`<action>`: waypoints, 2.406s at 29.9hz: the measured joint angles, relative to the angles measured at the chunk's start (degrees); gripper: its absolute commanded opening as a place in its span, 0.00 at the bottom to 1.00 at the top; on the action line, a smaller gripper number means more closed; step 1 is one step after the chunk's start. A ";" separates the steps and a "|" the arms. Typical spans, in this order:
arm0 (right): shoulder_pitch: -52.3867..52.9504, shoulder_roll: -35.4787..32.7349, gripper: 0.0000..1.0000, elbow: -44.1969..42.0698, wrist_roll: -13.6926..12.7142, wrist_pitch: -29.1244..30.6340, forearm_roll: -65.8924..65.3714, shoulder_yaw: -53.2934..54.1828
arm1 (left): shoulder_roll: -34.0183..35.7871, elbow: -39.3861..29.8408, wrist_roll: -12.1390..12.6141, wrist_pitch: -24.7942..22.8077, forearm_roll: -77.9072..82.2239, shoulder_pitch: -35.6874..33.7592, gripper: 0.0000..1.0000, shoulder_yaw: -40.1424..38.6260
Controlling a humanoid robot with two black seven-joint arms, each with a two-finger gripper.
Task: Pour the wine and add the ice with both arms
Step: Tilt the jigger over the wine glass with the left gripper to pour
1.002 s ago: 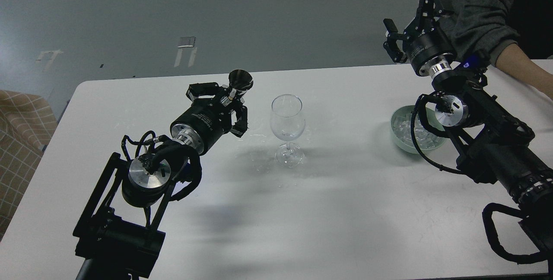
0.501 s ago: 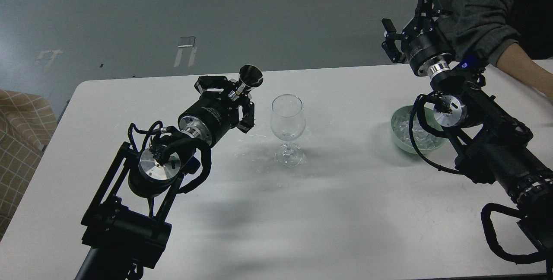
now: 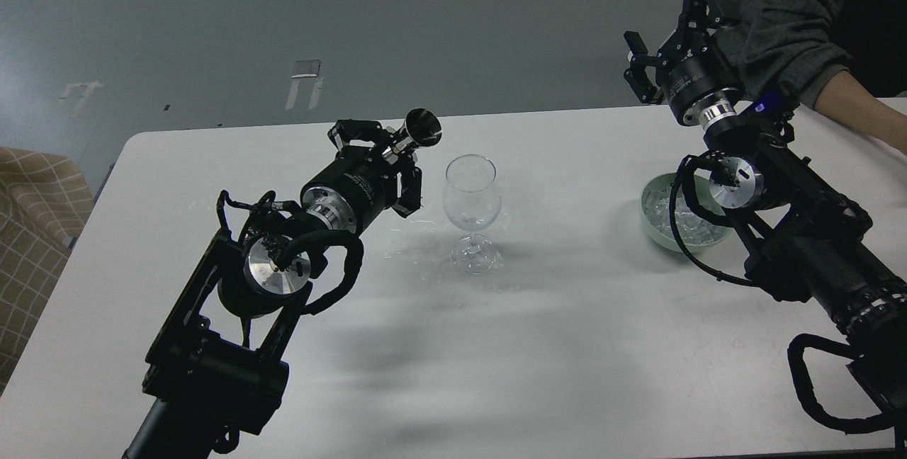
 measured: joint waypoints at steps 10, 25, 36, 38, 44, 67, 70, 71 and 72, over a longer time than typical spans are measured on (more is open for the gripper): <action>-0.02 0.00 1.00 0.01 0.00 0.00 0.00 0.00 | 0.00 0.19 1.43 1.63 2.69 -0.99 0.00 2.72; -0.20 -0.09 1.00 0.01 0.00 0.06 0.04 0.00 | 0.00 0.79 1.63 1.88 7.90 -1.23 0.00 4.59; -0.21 -0.09 1.00 0.01 0.00 0.02 0.01 0.00 | 0.00 1.24 1.60 1.88 10.86 -1.76 0.00 5.54; -0.21 -0.09 1.00 0.01 0.00 0.01 0.01 0.00 | 0.00 1.24 1.77 1.88 11.24 -2.07 0.00 5.57; -0.21 -0.09 1.00 0.01 0.00 0.00 0.01 0.00 | 0.00 1.23 2.56 1.88 12.52 -2.86 0.00 6.40; -0.55 -0.25 1.00 -0.08 0.09 0.04 0.01 0.00 | 0.00 1.13 3.65 1.88 17.98 -3.72 0.00 7.99; -0.56 -0.26 1.00 -0.05 0.09 0.04 0.01 0.00 | 0.00 1.13 3.90 1.88 18.84 -4.04 0.00 8.00; -0.56 -0.26 1.00 -0.02 0.09 0.04 0.01 0.00 | 0.00 1.13 3.94 1.88 18.99 -4.11 0.00 8.00; -0.56 -0.26 1.00 -0.01 0.09 0.04 0.01 0.00 | 0.00 1.13 3.97 1.88 19.12 -4.14 0.00 8.00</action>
